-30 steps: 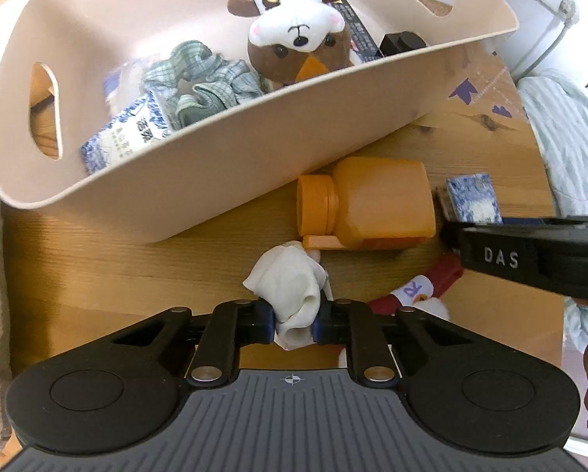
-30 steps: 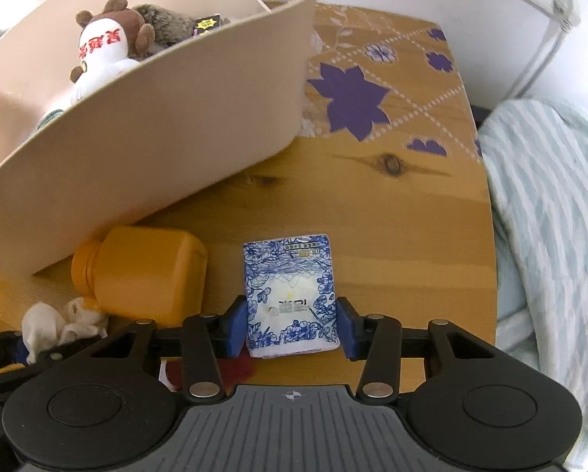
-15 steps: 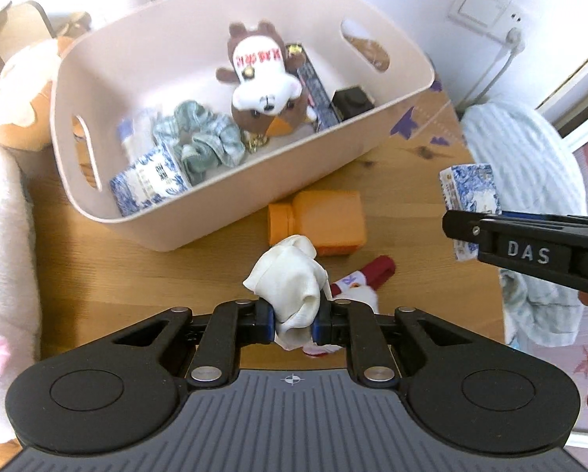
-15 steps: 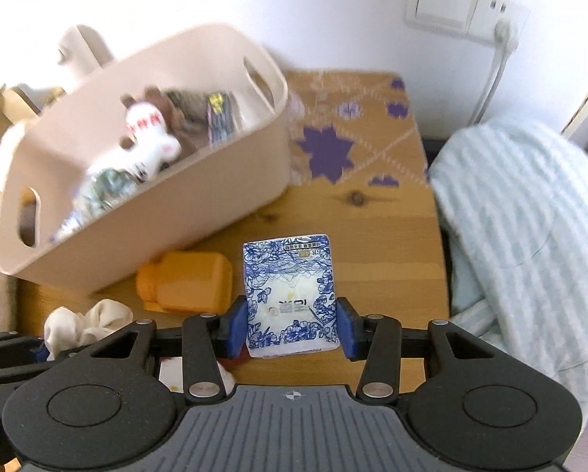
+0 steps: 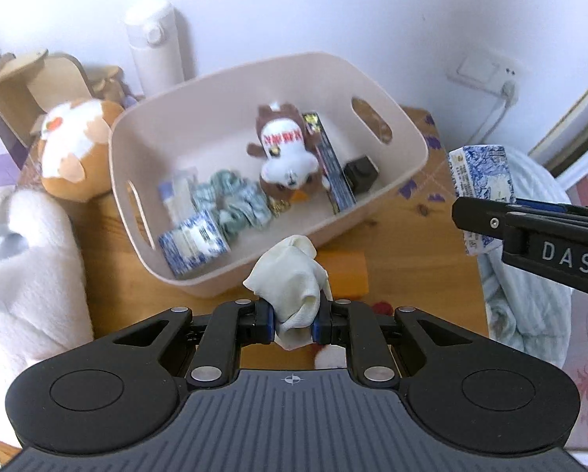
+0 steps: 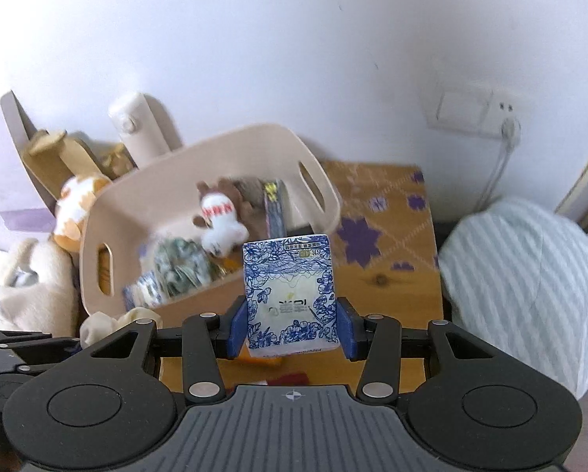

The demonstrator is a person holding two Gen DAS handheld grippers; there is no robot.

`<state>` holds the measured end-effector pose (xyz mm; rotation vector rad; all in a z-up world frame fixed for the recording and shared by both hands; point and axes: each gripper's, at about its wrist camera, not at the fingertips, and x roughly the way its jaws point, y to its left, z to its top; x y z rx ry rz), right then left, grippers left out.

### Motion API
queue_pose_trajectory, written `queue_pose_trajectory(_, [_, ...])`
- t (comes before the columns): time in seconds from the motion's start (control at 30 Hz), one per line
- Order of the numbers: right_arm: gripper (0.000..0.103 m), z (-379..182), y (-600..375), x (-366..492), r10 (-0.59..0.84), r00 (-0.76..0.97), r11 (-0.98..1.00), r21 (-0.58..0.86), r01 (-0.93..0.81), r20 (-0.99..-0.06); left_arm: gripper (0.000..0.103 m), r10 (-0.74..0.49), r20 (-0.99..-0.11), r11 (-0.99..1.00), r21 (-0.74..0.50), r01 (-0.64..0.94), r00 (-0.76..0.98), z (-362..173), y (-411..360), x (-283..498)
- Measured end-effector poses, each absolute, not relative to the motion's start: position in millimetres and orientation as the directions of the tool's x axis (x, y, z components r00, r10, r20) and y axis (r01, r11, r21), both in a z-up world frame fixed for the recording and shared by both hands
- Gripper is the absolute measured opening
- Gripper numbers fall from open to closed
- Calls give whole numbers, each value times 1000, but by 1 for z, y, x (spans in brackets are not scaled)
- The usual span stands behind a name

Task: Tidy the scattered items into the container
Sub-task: 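Carry the cloth and card pack over the basket and open both tools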

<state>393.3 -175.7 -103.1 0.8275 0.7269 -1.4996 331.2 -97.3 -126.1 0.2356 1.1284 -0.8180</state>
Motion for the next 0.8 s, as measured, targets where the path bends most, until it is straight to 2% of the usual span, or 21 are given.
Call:
queue_pose_trajectory(0.4, [43, -90, -219, 407, -591, -45, -70, -5, 998, -806, 16, -435, -868, 743, -198, 639, 237, -128, -111, 386])
queue_pose_trajectory(0.8, [43, -128, -283, 408, -544, -74, -132, -3, 991, -836, 16, -376, -898, 763, -160, 626, 228, -163, -148, 432])
